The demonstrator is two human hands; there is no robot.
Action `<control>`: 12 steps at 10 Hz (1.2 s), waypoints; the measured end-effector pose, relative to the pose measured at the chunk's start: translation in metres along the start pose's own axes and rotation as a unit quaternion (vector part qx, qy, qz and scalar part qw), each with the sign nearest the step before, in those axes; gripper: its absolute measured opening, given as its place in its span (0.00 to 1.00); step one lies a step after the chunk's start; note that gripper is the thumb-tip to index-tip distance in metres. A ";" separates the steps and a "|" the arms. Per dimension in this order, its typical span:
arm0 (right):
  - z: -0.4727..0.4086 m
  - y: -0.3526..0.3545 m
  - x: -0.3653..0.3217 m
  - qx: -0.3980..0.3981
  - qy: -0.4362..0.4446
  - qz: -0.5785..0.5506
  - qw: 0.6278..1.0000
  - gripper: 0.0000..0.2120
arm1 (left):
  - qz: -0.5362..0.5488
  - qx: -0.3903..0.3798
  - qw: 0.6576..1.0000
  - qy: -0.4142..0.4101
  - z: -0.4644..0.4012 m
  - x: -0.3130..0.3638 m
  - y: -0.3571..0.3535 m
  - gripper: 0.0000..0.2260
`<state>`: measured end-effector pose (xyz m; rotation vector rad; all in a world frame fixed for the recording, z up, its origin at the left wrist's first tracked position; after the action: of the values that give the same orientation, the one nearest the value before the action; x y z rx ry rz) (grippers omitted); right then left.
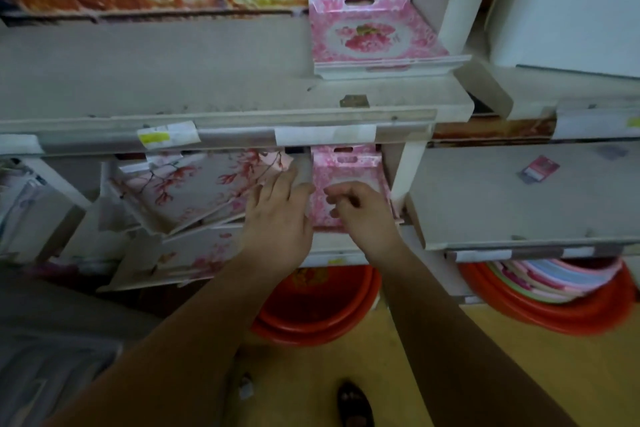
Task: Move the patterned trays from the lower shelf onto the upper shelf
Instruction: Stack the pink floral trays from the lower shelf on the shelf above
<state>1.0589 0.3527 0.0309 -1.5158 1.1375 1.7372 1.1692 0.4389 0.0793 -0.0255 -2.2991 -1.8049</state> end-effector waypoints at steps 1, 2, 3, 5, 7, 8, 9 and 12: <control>-0.003 -0.005 0.067 0.007 -0.160 -0.120 0.980 0.10 | 0.022 -0.064 0.997 0.036 -0.004 -0.010 -0.032 0.20; -0.006 -0.013 0.130 0.043 -0.283 -0.271 0.919 0.09 | -0.007 -0.131 0.990 0.053 -0.013 -0.021 -0.066 0.20; -0.011 -0.027 0.186 0.045 -0.366 -0.381 0.848 0.09 | -0.033 -0.208 0.975 0.070 -0.022 -0.033 -0.105 0.19; -0.044 -0.043 0.253 -0.010 -0.406 -0.341 0.848 0.11 | -0.027 -0.271 0.958 0.091 -0.032 -0.048 -0.160 0.17; -0.060 -0.054 0.298 0.039 -0.457 -0.377 0.804 0.08 | -0.004 -0.304 0.946 0.114 -0.033 -0.053 -0.185 0.18; -0.065 -0.048 0.286 0.093 -0.432 -0.465 0.767 0.10 | -0.013 -0.314 0.942 0.120 -0.032 -0.056 -0.189 0.18; -0.071 -0.039 0.267 0.115 -0.383 -0.477 0.782 0.10 | -0.011 -0.311 0.942 0.127 -0.033 -0.058 -0.189 0.18; -0.060 -0.036 0.249 0.119 -0.409 -0.430 0.796 0.12 | 0.014 -0.266 0.957 0.118 -0.031 -0.051 -0.162 0.16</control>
<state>1.0686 0.2893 -0.2199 -0.7326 0.1244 1.2608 1.1999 0.3758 -0.0786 0.0673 -1.5965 -2.2171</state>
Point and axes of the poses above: each hand's wrist, its own z-axis away from the middle knuckle, its own y-axis out of the back of the hand, x = y × z, the point moved 8 cm from there along -z, towards the middle knuckle, and after that the axes turned 7 degrees about -x, right-handed, at the moved point
